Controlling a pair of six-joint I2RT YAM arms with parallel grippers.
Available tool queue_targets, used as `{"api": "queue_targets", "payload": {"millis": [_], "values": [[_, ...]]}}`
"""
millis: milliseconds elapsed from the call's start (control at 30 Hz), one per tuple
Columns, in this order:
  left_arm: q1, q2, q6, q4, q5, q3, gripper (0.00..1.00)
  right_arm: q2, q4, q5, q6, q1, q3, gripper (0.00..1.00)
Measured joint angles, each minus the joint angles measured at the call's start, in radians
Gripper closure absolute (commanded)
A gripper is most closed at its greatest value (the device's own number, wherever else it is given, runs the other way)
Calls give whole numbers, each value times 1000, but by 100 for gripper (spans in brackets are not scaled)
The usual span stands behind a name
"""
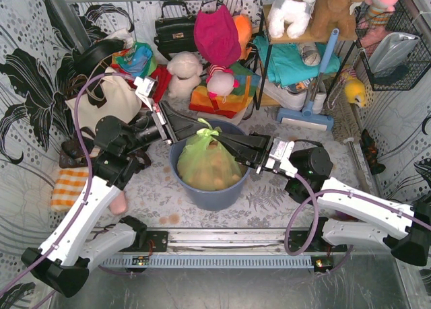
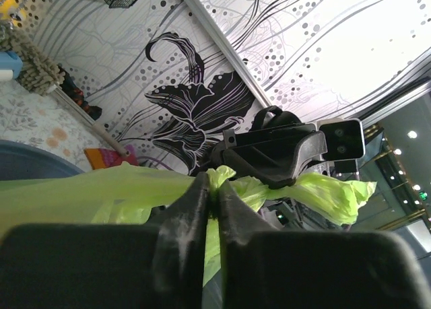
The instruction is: Tie the trash bag
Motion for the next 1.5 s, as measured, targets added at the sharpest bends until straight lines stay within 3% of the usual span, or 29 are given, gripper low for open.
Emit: {"api": "queue_targets", "payload": {"millis": [133,367,433,600,733,900,1033,1333,1500], "values": [[0,1,21,-35,-8,15,99,2,0,0,0,0,0,98],[0,2,41,-44,-20,59,99,2,0,13,6,0,0,69],[0,4,43,-44,-21,62,99,2,0,19,7,0,0,70],[0,14,43,-44,-21,62,99,16,-9,40,5,0,27,84],[0,15,43,-44,-21,62,99,27,-16,53,4,0,51,74],[0,18,43,-44,-21,62,99,44,-22,53,5,0,84,85],[0,18,43,-44,-21,64,99,57,-54,58,3,0,119,86],[0,18,43,-44,-21,68,99,66,-253,76,-6,0,201,83],[0,18,43,-44,-20,70,99,67,-388,100,-31,0,263,73]]}}
